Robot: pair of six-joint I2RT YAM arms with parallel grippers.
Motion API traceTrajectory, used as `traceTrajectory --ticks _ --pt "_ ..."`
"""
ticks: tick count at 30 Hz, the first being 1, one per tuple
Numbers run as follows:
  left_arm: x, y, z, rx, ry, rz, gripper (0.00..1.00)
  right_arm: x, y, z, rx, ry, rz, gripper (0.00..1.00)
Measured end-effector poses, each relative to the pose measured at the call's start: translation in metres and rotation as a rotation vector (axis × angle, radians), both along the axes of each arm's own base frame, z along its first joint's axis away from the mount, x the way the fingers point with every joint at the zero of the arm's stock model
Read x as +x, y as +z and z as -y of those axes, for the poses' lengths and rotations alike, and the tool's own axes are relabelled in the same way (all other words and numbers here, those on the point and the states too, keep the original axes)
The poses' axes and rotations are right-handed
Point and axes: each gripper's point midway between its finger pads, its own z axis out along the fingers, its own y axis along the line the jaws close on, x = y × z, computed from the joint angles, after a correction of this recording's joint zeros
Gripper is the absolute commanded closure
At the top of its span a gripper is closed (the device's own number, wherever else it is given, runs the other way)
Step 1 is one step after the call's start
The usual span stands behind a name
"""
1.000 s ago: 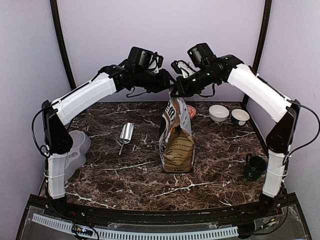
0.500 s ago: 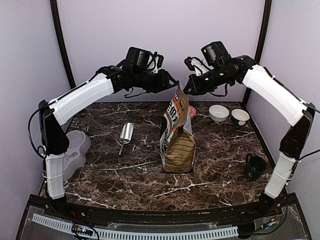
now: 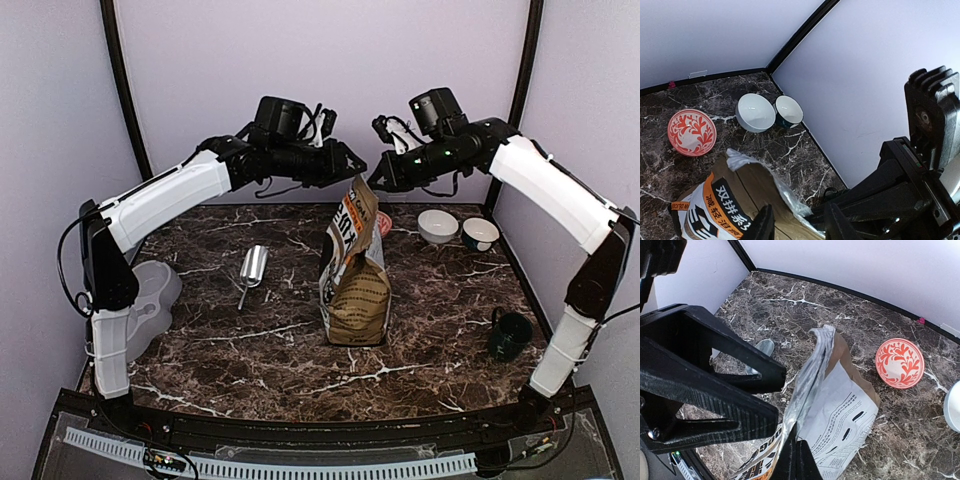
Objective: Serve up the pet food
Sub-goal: Open the seal of the pet food bag.
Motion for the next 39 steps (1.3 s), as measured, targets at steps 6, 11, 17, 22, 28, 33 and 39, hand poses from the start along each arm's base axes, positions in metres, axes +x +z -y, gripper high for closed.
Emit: traceTrajectory --ticks 6,11,17,22,28,33,39 --pt "-0.001 0.002 0.003 -0.003 -0.004 0.004 0.65 -0.001 0.002 -0.002 0.024 0.02 -0.005 1.0" --pt "0.002 -0.004 0.004 0.008 0.008 0.001 0.68 -0.001 0.002 -0.003 0.031 0.027 -0.009 1.0" --pt "0.009 -0.018 0.006 0.028 0.025 -0.011 0.82 -0.001 0.002 -0.005 0.039 0.032 -0.006 1.0" --pt "0.011 -0.016 0.007 0.024 0.026 -0.002 1.0 0.0 0.001 -0.005 0.043 0.034 -0.006 1.0" --pt "0.011 -0.014 0.007 0.017 0.027 -0.006 1.0 0.001 0.002 -0.004 0.043 0.032 -0.004 1.0" --pt "0.01 -0.012 0.005 0.033 0.035 -0.015 1.0 0.003 0.0 -0.001 0.023 0.02 0.004 1.0" --pt "0.009 -0.014 0.0 0.075 0.048 -0.014 1.0 0.005 -0.008 0.008 -0.032 -0.011 0.009 1.0"
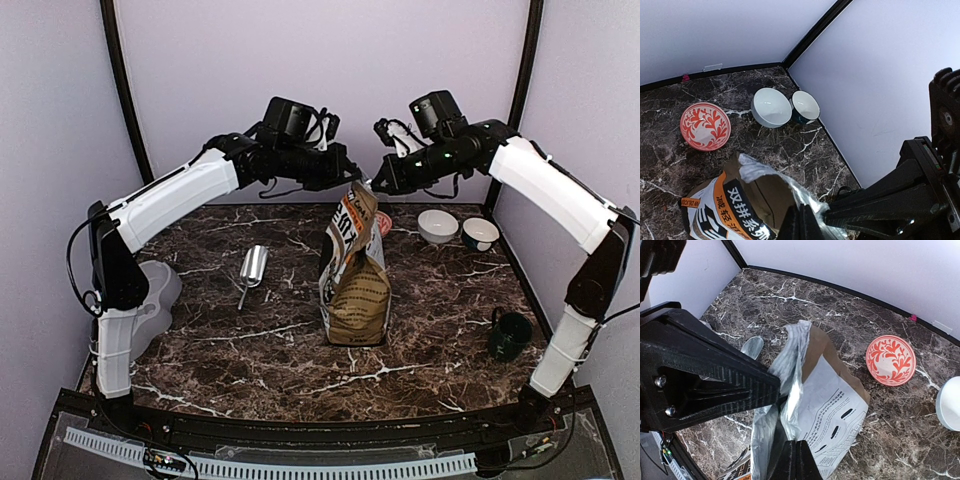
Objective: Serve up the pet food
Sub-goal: Open the seal of the pet food bag.
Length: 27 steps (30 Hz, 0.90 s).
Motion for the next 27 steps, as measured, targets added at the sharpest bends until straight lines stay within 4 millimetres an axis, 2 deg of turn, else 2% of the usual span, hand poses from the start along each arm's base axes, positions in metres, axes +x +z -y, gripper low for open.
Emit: traceTrajectory --ticks 10,14,18,25,27 --pt "0.001 -0.004 -0.002 0.026 0.005 0.011 1.0 0.002 -0.003 0.005 -0.029 -0.022 0.002 1.0" --pt "0.001 -0.003 -0.002 0.027 0.003 0.015 1.0 0.0 -0.001 0.003 -0.012 -0.014 -0.007 0.72" --pt "0.001 -0.002 -0.002 0.023 0.0 0.017 1.0 0.003 0.004 0.001 0.019 -0.005 -0.013 0.62" --pt "0.0 -0.002 -0.001 0.021 -0.003 0.017 1.0 0.006 -0.002 -0.006 0.048 0.008 -0.05 0.62" --pt "0.0 -0.002 -0.001 0.021 -0.004 0.017 1.0 0.006 -0.005 -0.009 0.056 0.02 -0.062 0.65"
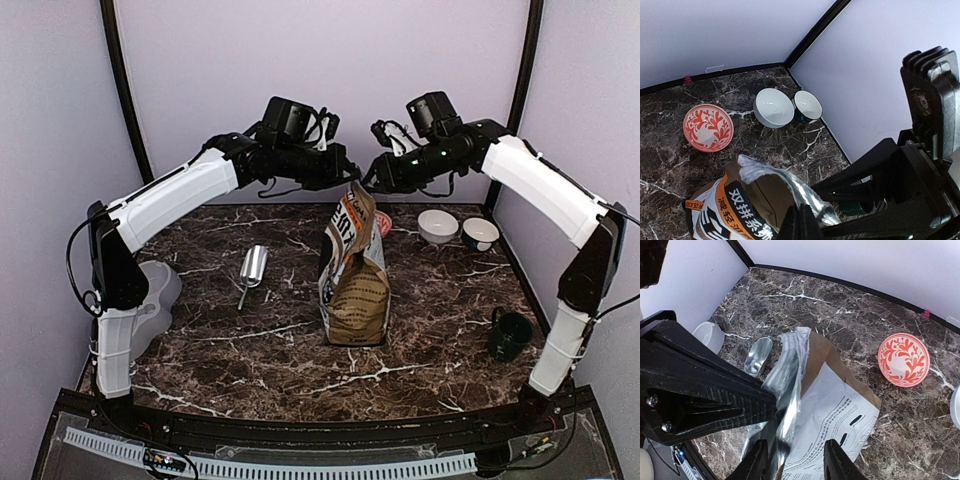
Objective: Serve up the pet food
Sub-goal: Open the seal of the pet food bag.
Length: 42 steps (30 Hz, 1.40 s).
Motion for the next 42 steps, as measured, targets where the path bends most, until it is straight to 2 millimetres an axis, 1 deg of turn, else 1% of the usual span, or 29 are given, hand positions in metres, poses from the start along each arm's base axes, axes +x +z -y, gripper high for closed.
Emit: traceTrajectory --ticks 2,3,4,5,6,7,12,17,28,36,38,41,42 --pt "0.0 0.0 0.0 0.0 0.0 0.0 1.0 -0.001 -0.002 -0.003 0.01 0.012 -0.013 0.73" --pt "0.0 0.0 0.0 0.001 0.0 0.0 1.0 -0.001 -0.003 -0.005 0.014 0.016 -0.016 0.79" --pt "0.0 0.0 0.0 0.001 -0.001 0.0 1.0 -0.001 -0.003 -0.006 0.023 0.017 -0.025 0.88" --pt "0.0 0.0 0.0 0.001 -0.001 0.001 1.0 -0.001 -0.003 -0.007 0.028 0.02 -0.027 0.93" --pt "0.0 0.0 0.0 0.002 -0.002 0.002 1.0 -0.001 -0.004 -0.008 0.028 0.025 -0.026 0.98" --pt "0.0 0.0 0.0 0.002 -0.002 0.002 1.0 -0.001 -0.004 -0.009 0.033 0.024 -0.031 1.0" --pt "0.0 -0.001 0.0 0.005 -0.002 0.005 1.0 -0.002 -0.001 -0.009 0.037 0.029 -0.03 1.0" --pt "0.001 -0.002 -0.003 0.024 0.004 0.015 1.0 -0.001 0.0 -0.003 0.003 0.008 -0.031 1.0" --pt "0.0 -0.002 -0.024 0.156 0.044 0.051 1.0 -0.003 0.002 0.012 -0.084 -0.028 -0.021 1.0" --pt "0.003 -0.003 -0.041 0.229 0.058 0.073 1.0 -0.003 -0.002 0.016 -0.12 -0.029 -0.022 1.0" --pt "0.002 -0.002 -0.041 0.226 0.054 0.074 0.97 -0.003 -0.001 0.015 -0.116 -0.025 -0.024 1.0" --pt "0.0 0.001 -0.04 0.213 0.047 0.067 0.87 -0.005 -0.001 0.013 -0.105 -0.014 -0.029 0.84" --pt "-0.001 0.002 -0.04 0.207 0.046 0.064 0.83 -0.004 0.0 0.012 -0.101 -0.014 -0.025 0.76"
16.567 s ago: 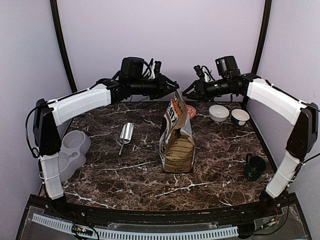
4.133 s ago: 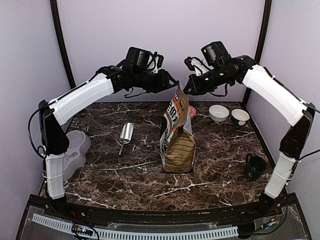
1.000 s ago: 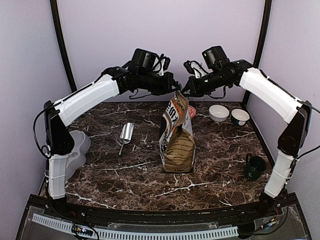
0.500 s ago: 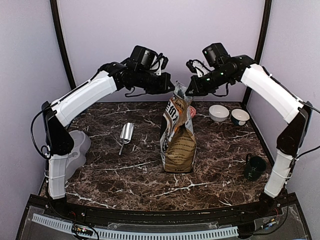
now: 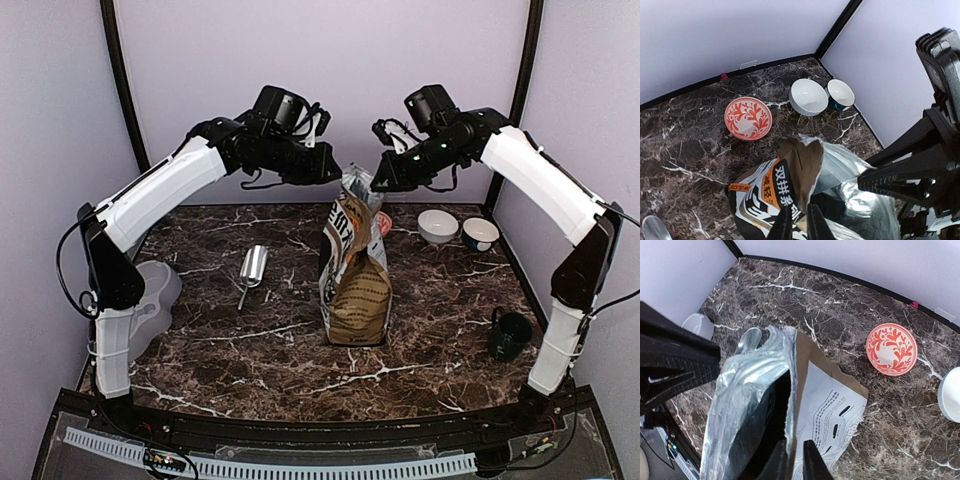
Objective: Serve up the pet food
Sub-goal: Open the seal of the pet food bag.
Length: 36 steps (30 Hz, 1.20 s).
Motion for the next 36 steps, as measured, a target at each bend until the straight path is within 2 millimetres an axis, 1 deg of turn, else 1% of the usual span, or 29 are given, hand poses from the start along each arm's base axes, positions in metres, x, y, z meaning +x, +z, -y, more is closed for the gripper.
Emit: traceTrajectory --ticks 3,5,7,10,12,17,22,26,31,36 --pt "-0.002 0.007 -0.002 -0.018 0.011 -0.003 0.69 0.005 0.005 -0.001 0.022 -0.006 0.014 0.66" --pt "-0.004 0.012 -0.003 -0.027 0.015 -0.001 0.62 0.005 0.006 -0.002 0.032 -0.006 0.016 0.6" --pt "-0.006 0.015 -0.004 -0.033 0.02 0.0 0.56 0.006 0.007 -0.002 0.037 -0.005 0.015 0.56" --pt "-0.01 0.016 -0.001 -0.038 0.02 -0.005 0.47 0.006 0.008 -0.003 0.041 -0.008 0.016 0.53" --pt "-0.014 0.016 0.003 -0.037 0.013 -0.009 0.45 0.006 0.008 -0.003 0.045 -0.01 0.015 0.53" --pt "-0.032 0.014 0.017 -0.032 -0.022 -0.019 0.44 0.002 0.007 -0.004 0.053 -0.01 0.013 0.53" --pt "-0.048 0.012 0.029 -0.027 -0.05 -0.03 0.46 -0.005 0.005 -0.008 0.066 0.0 0.009 0.53" --pt "-0.054 0.01 0.033 -0.021 -0.054 -0.035 0.48 -0.012 0.001 -0.01 0.076 0.006 -0.008 0.53" --pt "-0.058 0.007 0.033 -0.01 -0.054 -0.049 0.54 -0.017 -0.002 -0.013 0.09 0.011 -0.016 0.54" --pt "-0.058 0.006 0.033 -0.007 -0.05 -0.048 0.55 -0.022 -0.004 -0.014 0.1 0.016 -0.026 0.54"
